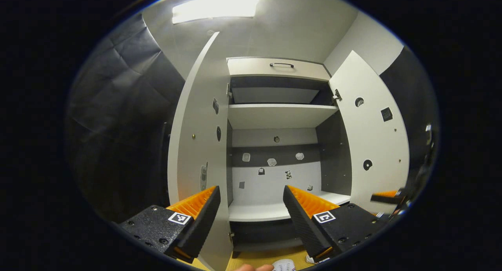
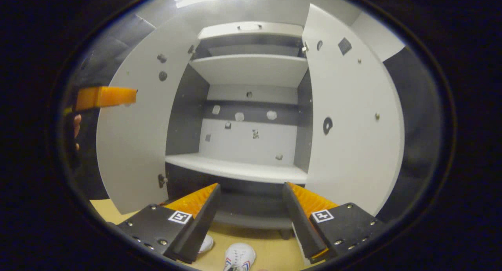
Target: Grab one shoe with the right hand and put it into the shoe cabinet, grab the other shoe with the left hand and put it into the shoe cabinet; then close the right door with the right hand and the left door with the left hand.
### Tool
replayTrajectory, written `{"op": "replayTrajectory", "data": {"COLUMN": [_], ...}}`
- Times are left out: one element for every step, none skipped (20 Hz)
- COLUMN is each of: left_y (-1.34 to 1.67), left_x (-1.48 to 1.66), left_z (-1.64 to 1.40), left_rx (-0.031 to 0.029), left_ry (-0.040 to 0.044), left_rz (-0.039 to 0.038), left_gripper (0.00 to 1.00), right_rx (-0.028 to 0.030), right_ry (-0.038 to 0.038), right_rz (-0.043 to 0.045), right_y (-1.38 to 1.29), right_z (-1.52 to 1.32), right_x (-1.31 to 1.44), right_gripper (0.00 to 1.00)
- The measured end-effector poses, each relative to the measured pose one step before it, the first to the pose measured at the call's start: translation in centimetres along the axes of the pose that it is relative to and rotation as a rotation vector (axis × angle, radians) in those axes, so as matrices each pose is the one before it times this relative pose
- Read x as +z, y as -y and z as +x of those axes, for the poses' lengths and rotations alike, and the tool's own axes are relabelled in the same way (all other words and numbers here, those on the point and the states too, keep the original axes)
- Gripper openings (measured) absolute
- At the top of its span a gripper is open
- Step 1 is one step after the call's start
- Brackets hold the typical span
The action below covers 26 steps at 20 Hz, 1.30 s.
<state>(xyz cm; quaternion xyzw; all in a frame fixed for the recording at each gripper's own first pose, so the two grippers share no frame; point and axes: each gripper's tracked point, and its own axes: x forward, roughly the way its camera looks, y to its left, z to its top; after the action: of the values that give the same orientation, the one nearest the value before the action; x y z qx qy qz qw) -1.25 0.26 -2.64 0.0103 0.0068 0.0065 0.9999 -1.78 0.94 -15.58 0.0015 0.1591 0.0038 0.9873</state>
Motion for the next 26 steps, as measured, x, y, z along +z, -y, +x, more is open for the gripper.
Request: {"op": "replayTrajectory", "data": {"left_y": [-0.009, -0.065, -0.031, -0.017, -0.076, -0.052, -0.07, -0.028, -0.048, -0.025, 0.021, 0.041, 0.104, 0.039, 0.062, 0.053, 0.075, -0.011, -0.009, 0.026, -0.007, -0.016, -0.15, -0.075, 0.033, 0.034], "left_x": [-0.273, -0.256, -0.284, -0.315, -0.306, -0.347, -0.386, -0.374, -0.274, -0.383, -0.293, -0.411, -0.31, -0.515, -0.421, -0.336, -0.188, -0.234, -0.203, -0.226, -0.28, -0.244, -0.264, -0.168, -0.134, -0.079], "left_z": [-0.17, -0.075, -0.071, -0.04, -0.031, -0.013, -0.001, 0.01, 0.031, 0.11, 0.071, 0.052, 0.088, 0.066, 0.066, 0.07, 0.016, 0.16, -0.023, 0.03, 0.047, 0.035, 0.071, 0.027, 0.036, -0.048], "left_rx": [0.00089, 0.00205, 0.00029, 0.00008, -0.0001, 0.00225, 0.00182, 0.00137, 0.00014, 0.00055, 0.00041, -0.00157, -0.00247, -0.0029, -0.00322, -0.00449, -0.00387, -0.00227, -0.00067, -0.00111, -0.00209, 0.00032, 0.00343, 0.0034, 0.00083, -0.00101], "left_ry": [-0.00432, -0.00439, -0.00526, -0.00447, -0.00532, -0.00587, -0.00797, -0.00584, -0.00487, -0.00477, -0.00485, -0.00483, -0.00509, -0.00836, -0.00763, -0.00516, 0.00015, 0.00291, 0.00238, -0.00208, -0.00431, -0.00438, -0.00537, -0.00369, -0.00144, -0.00198], "left_rz": [0.00182, 0.00165, 0.00096, 0.00108, 0.00059, -0.00116, -0.00251, -0.00398, -0.00417, -0.00499, -0.00423, -0.00272, -0.00207, -0.00135, -0.00123, -0.00183, -0.00282, -0.00556, -0.00924, -0.01243, -0.01224, -0.00925, -0.00607, -0.00523, -0.00511, -0.00407], "left_gripper": [0.97, 0.97, 0.97, 0.97, 0.97, 0.98, 0.97, 0.97, 0.98, 0.98, 0.98, 0.98, 0.98, 0.98, 0.98, 0.98, 0.98, 0.98, 0.98, 0.98, 0.98, 0.98, 0.98, 0.98, 0.98, 0.99], "right_rx": [0.00675, 0.00676, 0.0094, 0.01582, 0.01819, 0.00716, 0.00713, 0.0032, 0.00638, 0.00068, 0.0107, 0.00713, 0.00335, 0.00082, 0.00339, 0.00673, 0.00992, 0.00571, -0.0068, -0.00479, -0.01264, -0.01208, -0.02008, -0.01817, -0.0722, -0.0139], "right_ry": [-0.05564, -0.0585, -0.05556, -0.05092, -0.05547, -0.04436, -0.05513, -0.04147, -0.0525, -0.03142, -0.03793, -0.02717, -0.02496, -0.02629, -0.02519, -0.02584, -0.03267, -0.03216, -0.00667, 0.0043, -0.00367, -0.00228, -0.00178, 0.00335, 0.01999, 0.01092], "right_rz": [0.00178, 0.0032, 0.00723, 0.00973, 0.00623, -0.00087, -0.01629, -0.01995, -0.02518, -0.02017, -0.01434, -0.01185, -0.01582, -0.01829, -0.01463, -0.00838, -0.00675, -0.00961, -0.02113, -0.02155, -0.02564, -0.03738, -0.049, -0.0597, -0.06429, 0.00301], "right_y": [-0.411, -0.369, -0.479, -0.476, -0.561, -0.257, -0.231, -0.119, -0.395, -0.113, -0.483, -0.346, -0.259, -0.184, -0.296, -0.402, -0.337, -0.221, 0.073, -0.19, 0.043, -0.106, -0.019, -0.151, 1.206, -0.449], "right_z": [0.279, 0.194, 0.334, 0.298, 0.401, 0.446, 0.501, 0.488, 0.382, 0.398, 0.595, 0.345, 0.274, 0.323, 0.537, 0.617, 0.435, 0.429, 0.324, 0.225, 0.089, 0.114, 0.154, 0.048, 0.548, -0.006], "right_x": [-2.995, -2.704, -2.537, -2.263, -2.269, -1.599, -1.987, -1.344, -1.792, -1.011, -1.378, -0.996, -0.859, -0.813, -0.769, -0.906, -0.869, -0.961, -0.151, 0.054, -0.085, -0.252, -0.253, -0.183, 0.137, -0.22], "right_gripper": [0.94, 0.95, 0.95, 0.95, 0.95, 0.94, 0.93, 0.87, 0.86, 0.83, 0.74, 0.71, 0.71, 0.71, 0.71, 0.71, 0.71, 0.71, 0.71, 0.71, 0.71, 0.71, 0.7, 0.71, 0.7, 0.36]}}
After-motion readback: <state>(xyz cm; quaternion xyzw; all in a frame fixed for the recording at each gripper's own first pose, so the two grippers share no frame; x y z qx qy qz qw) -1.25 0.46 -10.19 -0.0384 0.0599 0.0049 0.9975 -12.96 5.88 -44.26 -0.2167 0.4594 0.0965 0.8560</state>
